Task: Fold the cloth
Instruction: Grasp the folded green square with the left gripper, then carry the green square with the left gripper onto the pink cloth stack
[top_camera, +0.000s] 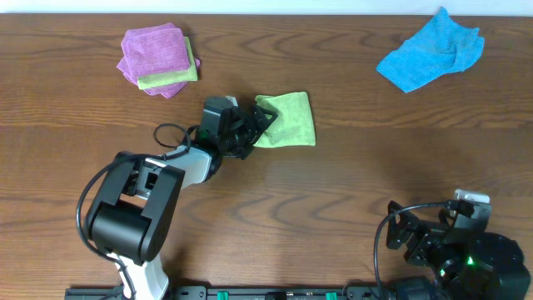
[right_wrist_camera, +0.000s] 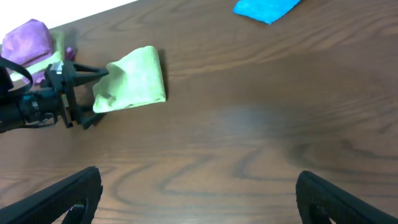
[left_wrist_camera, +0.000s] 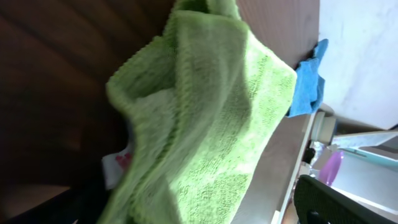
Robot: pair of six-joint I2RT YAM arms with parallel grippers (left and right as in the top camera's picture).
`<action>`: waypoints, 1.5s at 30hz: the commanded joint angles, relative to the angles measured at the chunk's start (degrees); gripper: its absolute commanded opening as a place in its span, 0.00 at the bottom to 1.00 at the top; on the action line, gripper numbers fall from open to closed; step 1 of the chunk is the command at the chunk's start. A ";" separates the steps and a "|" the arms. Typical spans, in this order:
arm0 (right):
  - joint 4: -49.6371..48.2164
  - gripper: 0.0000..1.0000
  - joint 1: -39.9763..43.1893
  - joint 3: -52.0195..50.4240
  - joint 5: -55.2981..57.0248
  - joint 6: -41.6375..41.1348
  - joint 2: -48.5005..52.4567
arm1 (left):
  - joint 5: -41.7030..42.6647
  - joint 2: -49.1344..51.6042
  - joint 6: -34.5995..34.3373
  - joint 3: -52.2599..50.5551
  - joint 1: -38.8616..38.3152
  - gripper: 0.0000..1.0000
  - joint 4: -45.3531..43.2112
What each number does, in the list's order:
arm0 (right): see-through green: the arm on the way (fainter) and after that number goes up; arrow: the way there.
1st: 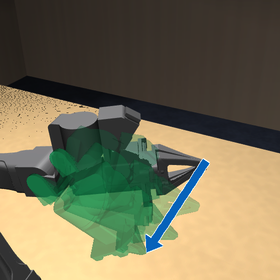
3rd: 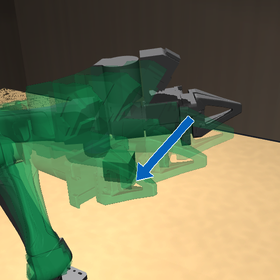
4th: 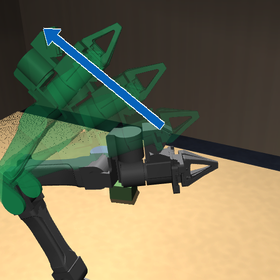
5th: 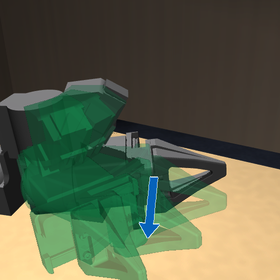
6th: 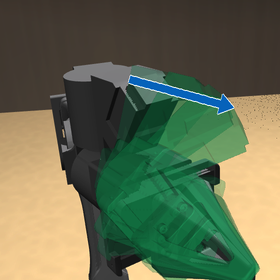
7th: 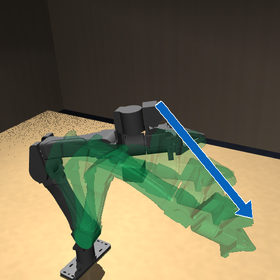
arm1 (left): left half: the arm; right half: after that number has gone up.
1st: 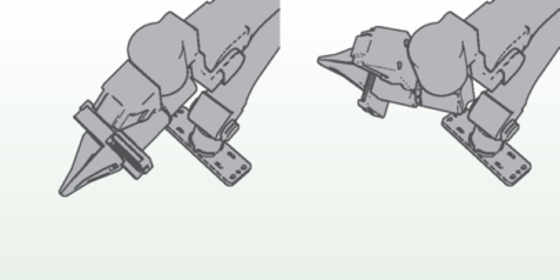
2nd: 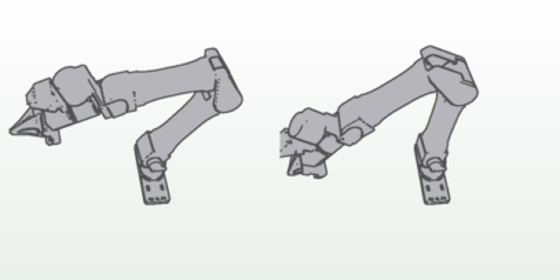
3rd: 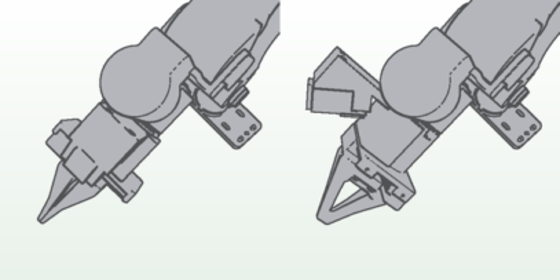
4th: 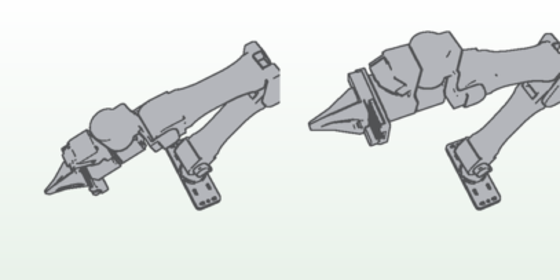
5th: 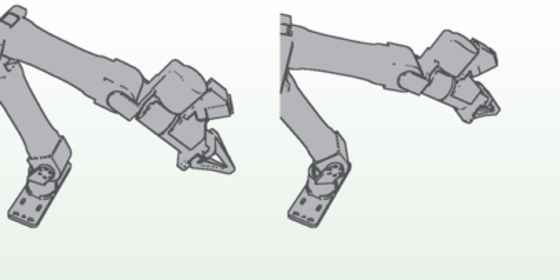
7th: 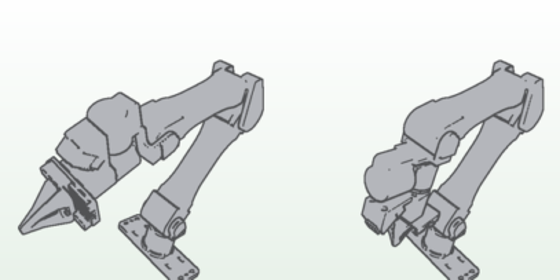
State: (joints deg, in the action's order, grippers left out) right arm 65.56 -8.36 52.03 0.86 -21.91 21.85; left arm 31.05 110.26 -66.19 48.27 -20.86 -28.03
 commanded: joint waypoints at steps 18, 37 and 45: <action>-0.15 0.99 0.57 0.20 -1.57 0.09 -0.33 | -5.92 12.79 -1.97 -1.38 -4.35 0.27 -6.82; 1.09 0.99 0.57 -0.31 -1.53 0.11 -0.33 | 7.56 9.70 8.22 16.55 2.91 0.06 1.20; 1.27 0.99 0.57 -0.35 -1.51 0.09 -0.33 | 9.49 9.51 15.80 34.49 7.34 0.06 21.90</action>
State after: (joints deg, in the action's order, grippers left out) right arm 66.67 -8.36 51.92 -0.47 -21.91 21.85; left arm 39.05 120.66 -55.02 77.43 -14.81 -8.71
